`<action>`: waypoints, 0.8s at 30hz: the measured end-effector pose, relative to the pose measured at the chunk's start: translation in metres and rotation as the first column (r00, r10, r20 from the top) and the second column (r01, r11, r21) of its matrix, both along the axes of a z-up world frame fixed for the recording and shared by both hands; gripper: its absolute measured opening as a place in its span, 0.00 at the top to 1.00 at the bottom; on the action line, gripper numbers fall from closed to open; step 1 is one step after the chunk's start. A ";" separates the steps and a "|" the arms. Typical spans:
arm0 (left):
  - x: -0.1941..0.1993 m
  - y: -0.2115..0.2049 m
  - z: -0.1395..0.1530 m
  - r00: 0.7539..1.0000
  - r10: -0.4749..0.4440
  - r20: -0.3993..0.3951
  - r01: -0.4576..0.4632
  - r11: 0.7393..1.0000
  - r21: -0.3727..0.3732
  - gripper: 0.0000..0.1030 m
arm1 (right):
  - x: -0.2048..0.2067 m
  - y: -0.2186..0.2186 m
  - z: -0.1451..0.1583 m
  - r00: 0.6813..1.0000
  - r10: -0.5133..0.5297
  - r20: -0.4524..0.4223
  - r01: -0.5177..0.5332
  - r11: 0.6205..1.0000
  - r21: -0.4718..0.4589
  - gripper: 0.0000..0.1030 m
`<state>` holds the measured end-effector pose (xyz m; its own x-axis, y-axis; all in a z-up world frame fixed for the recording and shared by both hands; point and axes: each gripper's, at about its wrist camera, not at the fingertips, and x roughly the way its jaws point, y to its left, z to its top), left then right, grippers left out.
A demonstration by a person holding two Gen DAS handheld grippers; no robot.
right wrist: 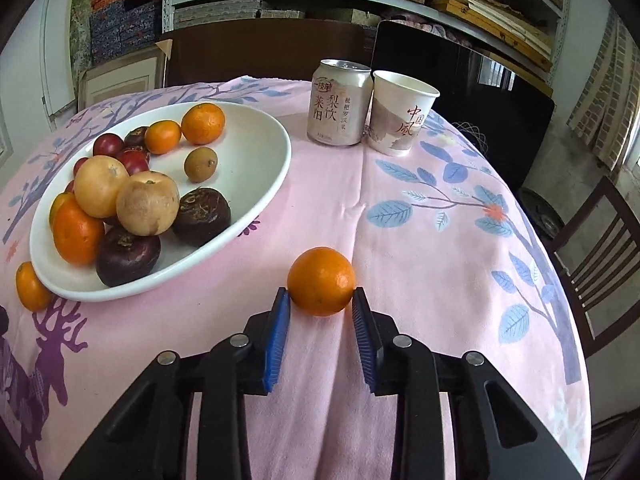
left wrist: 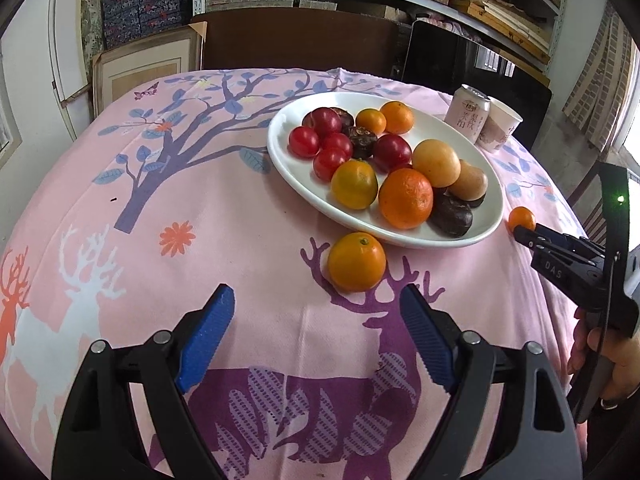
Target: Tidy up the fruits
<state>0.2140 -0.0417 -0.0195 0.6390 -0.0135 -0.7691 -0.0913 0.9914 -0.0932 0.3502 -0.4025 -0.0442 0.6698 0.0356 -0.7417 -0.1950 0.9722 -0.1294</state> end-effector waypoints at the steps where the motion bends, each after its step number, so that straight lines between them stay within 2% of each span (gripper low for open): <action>1: 0.000 -0.001 -0.001 1.000 -0.002 0.000 0.002 1.000 0.004 0.20 | -0.003 -0.002 0.001 1.000 -0.001 -0.012 0.001 1.000 0.026 0.69; 7: 0.009 -0.016 -0.007 0.999 -0.033 -0.020 0.034 0.999 0.024 0.20 | -0.045 -0.011 0.019 0.996 0.056 -0.066 -0.041 0.977 0.211 0.72; 8: 0.012 -0.019 -0.010 0.999 -0.037 -0.023 0.038 0.999 0.029 0.22 | -0.054 -0.009 0.022 0.995 0.080 -0.065 -0.063 0.971 0.230 0.84; 9: 0.016 -0.022 -0.013 0.999 -0.042 -0.030 0.043 0.998 0.035 0.29 | -0.063 -0.007 0.024 0.993 0.105 -0.061 -0.087 0.966 0.245 0.85; 11: 0.024 -0.026 -0.020 0.997 -0.046 -0.057 0.049 0.998 0.044 0.35 | -0.078 -0.003 0.029 0.989 0.142 -0.046 -0.125 0.953 0.275 0.85; 16: 0.038 -0.031 -0.026 0.997 -0.037 -0.064 0.043 0.995 0.091 0.45 | -0.084 -0.001 0.026 0.981 0.184 -0.056 -0.160 0.941 0.299 0.84; 18: 0.041 -0.029 -0.026 0.997 -0.036 -0.064 0.041 0.996 0.079 0.45 | -0.082 -0.011 0.026 0.985 0.167 -0.054 -0.142 0.938 0.315 0.60; 19: 0.043 -0.028 -0.026 0.997 -0.035 -0.062 0.040 0.996 0.077 0.45 | -0.082 -0.014 0.025 0.987 0.149 -0.051 -0.126 0.940 0.316 0.37; 21: 0.046 -0.028 -0.026 0.998 -0.031 -0.058 0.036 0.995 0.088 0.45 | -0.085 -0.016 0.026 0.986 0.161 -0.047 -0.136 0.931 0.340 0.35; 22: 0.048 -0.029 -0.027 0.998 -0.029 -0.051 0.034 0.994 0.103 0.49 | -0.087 -0.015 0.027 0.983 0.177 -0.041 -0.152 0.926 0.346 0.35; 23: 0.048 -0.030 -0.026 0.998 -0.037 -0.041 0.041 0.994 0.105 0.62 | -0.088 -0.013 0.029 0.982 0.185 -0.030 -0.164 0.925 0.342 0.35; 24: 0.049 -0.030 -0.025 0.998 -0.052 -0.039 0.055 0.995 0.087 0.66 | -0.090 -0.011 0.031 0.981 0.191 -0.022 -0.173 0.927 0.334 0.35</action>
<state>0.2630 -0.0717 -0.0447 0.6105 0.0220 -0.7917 -0.0397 0.9992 -0.0028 0.2602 -0.4131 -0.0131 0.5888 0.4014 -0.7016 -0.3705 0.9055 0.2071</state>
